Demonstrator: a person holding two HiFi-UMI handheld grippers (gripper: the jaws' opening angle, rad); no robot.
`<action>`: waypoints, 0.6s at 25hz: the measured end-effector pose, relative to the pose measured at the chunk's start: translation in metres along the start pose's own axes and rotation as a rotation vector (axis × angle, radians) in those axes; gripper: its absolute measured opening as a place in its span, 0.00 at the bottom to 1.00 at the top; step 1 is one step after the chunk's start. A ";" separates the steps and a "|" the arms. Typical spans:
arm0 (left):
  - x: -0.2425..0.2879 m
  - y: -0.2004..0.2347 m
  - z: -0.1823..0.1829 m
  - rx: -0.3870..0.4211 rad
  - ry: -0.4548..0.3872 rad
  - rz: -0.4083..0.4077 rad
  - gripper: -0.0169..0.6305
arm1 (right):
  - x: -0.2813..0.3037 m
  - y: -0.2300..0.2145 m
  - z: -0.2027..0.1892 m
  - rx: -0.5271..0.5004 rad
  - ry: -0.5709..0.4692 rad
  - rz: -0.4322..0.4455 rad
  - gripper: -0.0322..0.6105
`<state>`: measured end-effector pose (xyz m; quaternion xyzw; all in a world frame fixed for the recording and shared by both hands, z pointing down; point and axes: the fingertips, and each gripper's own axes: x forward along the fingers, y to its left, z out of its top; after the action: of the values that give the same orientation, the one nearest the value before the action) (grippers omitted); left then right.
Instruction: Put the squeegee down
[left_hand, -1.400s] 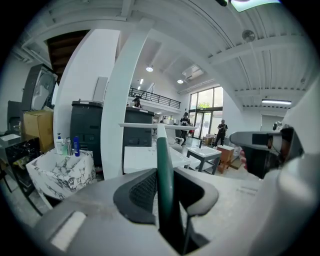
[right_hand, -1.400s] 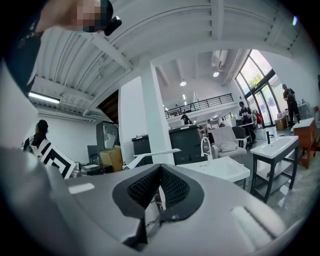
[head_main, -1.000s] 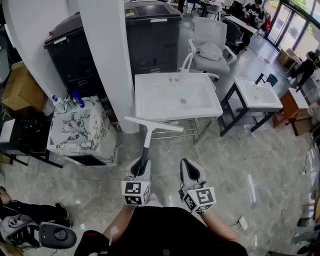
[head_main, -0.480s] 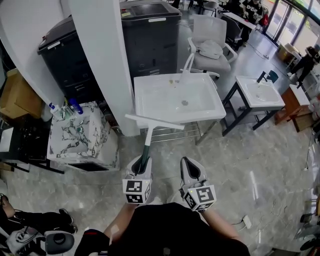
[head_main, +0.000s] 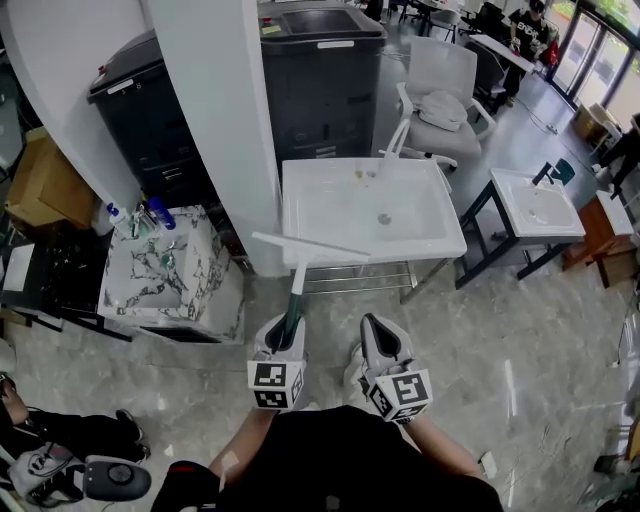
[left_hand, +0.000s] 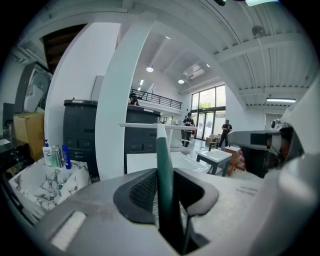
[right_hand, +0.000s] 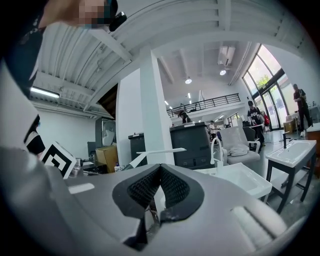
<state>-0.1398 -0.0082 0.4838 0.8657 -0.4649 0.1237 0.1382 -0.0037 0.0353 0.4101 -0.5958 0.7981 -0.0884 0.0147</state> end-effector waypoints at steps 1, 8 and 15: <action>0.005 0.002 0.001 -0.004 0.002 0.007 0.19 | 0.007 -0.003 0.000 -0.001 0.000 0.009 0.05; 0.047 0.010 0.012 -0.010 0.008 0.044 0.19 | 0.053 -0.036 0.005 0.009 0.008 0.052 0.05; 0.090 0.015 0.030 -0.032 0.015 0.105 0.19 | 0.095 -0.068 0.018 0.017 0.017 0.118 0.05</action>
<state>-0.1020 -0.0961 0.4882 0.8370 -0.5105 0.1298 0.1487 0.0355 -0.0756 0.4111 -0.5467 0.8312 -0.0993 0.0180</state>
